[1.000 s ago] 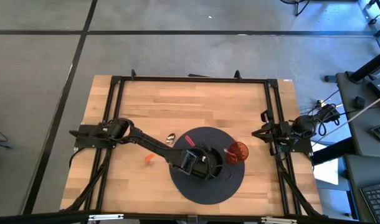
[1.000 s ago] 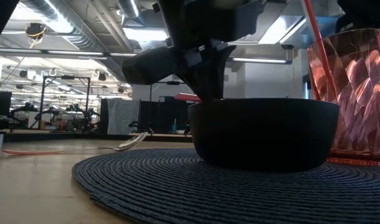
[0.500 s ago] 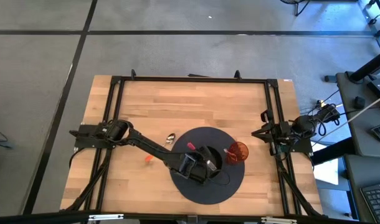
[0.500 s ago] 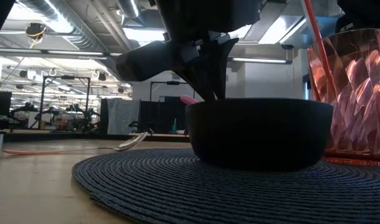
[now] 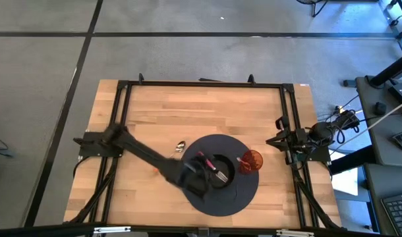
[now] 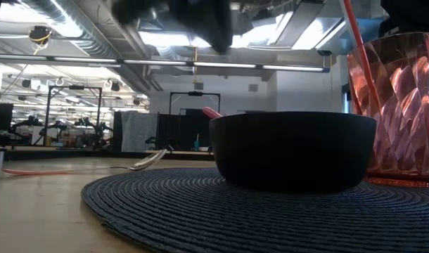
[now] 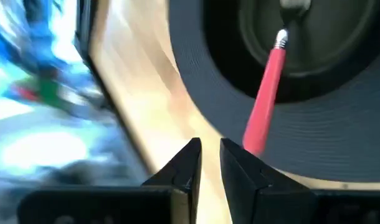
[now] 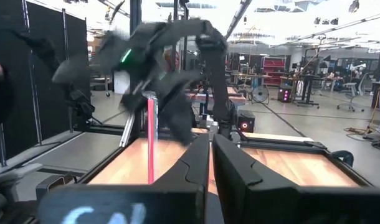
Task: Pick & Place Utensil
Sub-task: Put the orange spoon into the black bowl
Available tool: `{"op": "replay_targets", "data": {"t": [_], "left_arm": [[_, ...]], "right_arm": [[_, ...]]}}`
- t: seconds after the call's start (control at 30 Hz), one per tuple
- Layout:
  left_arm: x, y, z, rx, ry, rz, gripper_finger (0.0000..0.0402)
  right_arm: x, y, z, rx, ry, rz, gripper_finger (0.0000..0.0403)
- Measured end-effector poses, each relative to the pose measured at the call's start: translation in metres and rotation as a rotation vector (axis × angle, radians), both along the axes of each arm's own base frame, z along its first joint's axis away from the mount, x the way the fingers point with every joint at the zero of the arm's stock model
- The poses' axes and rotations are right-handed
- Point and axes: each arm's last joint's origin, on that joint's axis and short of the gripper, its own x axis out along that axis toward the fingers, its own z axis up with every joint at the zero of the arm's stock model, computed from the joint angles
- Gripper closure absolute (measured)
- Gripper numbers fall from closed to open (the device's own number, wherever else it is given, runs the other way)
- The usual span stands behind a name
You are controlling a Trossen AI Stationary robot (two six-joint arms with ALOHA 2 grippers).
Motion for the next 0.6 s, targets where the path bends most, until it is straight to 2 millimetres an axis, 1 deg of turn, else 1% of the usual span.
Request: {"op": "replay_targets", "data": {"t": [0.1, 0.17, 0.23, 0.3, 0.37, 0.43, 0.53, 0.6], "left_arm": [[-0.020, 0.028, 0.043, -0.271, -0.137, 0.169, 0.0369], [-0.036, 0.047, 0.062, -0.358, -0.234, 0.279, 0.0387], [-0.055, 0.065, 0.076, -0.406, -0.334, 0.384, 0.0397], [-0.075, 0.082, 0.082, -0.436, -0.411, 0.479, 0.0398], [-0.094, 0.096, 0.081, -0.470, -0.465, 0.569, 0.0399], [-0.113, 0.108, 0.072, -0.546, -0.473, 0.651, 0.0400], [-0.137, 0.121, 0.047, -0.683, -0.457, 0.739, 0.0400], [-0.149, 0.127, 0.028, -0.746, -0.497, 0.763, 0.0399]], "right_arm": [[0.000, 0.000, 0.000, 0.004, 0.001, 0.001, 0.0379], [0.000, 0.000, 0.000, 0.004, 0.001, 0.001, 0.0379], [0.000, 0.000, 0.000, 0.005, 0.001, 0.001, 0.0379], [0.000, 0.000, 0.000, 0.005, 0.001, 0.001, 0.0379], [0.000, 0.000, 0.000, 0.005, 0.000, 0.001, 0.0379], [0.000, 0.000, 0.000, 0.005, 0.001, 0.001, 0.0379], [0.000, 0.000, 0.000, 0.005, 0.000, 0.001, 0.0379], [0.000, 0.000, 0.000, 0.005, 0.000, 0.001, 0.0379]]}}
